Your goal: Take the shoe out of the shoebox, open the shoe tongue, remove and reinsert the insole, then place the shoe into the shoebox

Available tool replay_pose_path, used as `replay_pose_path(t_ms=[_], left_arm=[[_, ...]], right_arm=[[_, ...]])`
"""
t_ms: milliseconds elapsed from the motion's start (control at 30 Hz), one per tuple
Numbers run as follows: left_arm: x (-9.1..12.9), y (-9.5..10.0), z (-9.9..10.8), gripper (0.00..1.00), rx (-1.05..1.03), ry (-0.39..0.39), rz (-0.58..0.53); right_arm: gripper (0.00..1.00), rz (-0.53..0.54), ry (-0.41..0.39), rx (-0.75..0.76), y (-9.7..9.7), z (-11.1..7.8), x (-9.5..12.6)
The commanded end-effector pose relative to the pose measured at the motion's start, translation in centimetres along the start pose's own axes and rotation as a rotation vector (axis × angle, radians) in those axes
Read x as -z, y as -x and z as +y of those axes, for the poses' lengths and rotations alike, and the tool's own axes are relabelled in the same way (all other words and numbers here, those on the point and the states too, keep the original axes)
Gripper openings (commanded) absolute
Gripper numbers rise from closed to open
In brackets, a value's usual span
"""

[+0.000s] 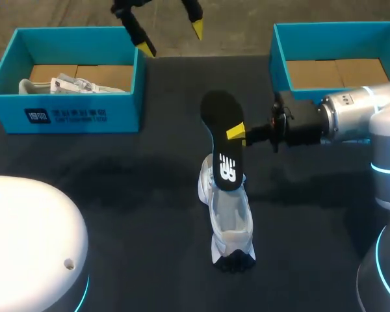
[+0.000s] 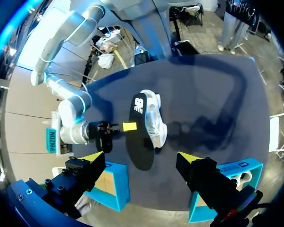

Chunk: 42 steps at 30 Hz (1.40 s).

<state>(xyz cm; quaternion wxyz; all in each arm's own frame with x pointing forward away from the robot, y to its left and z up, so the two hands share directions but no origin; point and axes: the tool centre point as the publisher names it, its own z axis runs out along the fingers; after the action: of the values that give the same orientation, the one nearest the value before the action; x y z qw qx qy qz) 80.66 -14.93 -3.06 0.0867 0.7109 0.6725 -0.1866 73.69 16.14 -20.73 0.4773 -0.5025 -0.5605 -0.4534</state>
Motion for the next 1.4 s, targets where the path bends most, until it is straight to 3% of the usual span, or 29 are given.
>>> replay_pose_path(t_ms=[33, 500, 1000, 1267, 1400], left_arm=[[-0.1, 1.0, 1.0, 1.0, 0.004, -0.027, 0.288], [-1.0, 2.2, 2.1, 1.0, 0.088, 0.02, 0.34], [-1.8, 3.0, 2.3, 1.0, 0.106, 0.013, 0.314], [-0.9, 2.3, 1.3, 1.0, 0.144, 0.046, 0.151], [-0.5, 1.5, 0.3, 1.0, 0.154, 0.073, -0.001]], right_arm=[[0.0, -0.004, -0.001, -0.001, -0.1, 0.0, -0.1], [0.0, -0.004, -0.001, -0.001, -0.1, 0.0, -0.1], [0.0, -0.004, -0.001, -0.001, -0.1, 0.0, -0.1], [0.0, -0.004, -0.001, -0.001, -0.1, 0.0, -0.1], [0.0, -0.004, -0.001, -0.001, -0.1, 0.0, -0.1]])
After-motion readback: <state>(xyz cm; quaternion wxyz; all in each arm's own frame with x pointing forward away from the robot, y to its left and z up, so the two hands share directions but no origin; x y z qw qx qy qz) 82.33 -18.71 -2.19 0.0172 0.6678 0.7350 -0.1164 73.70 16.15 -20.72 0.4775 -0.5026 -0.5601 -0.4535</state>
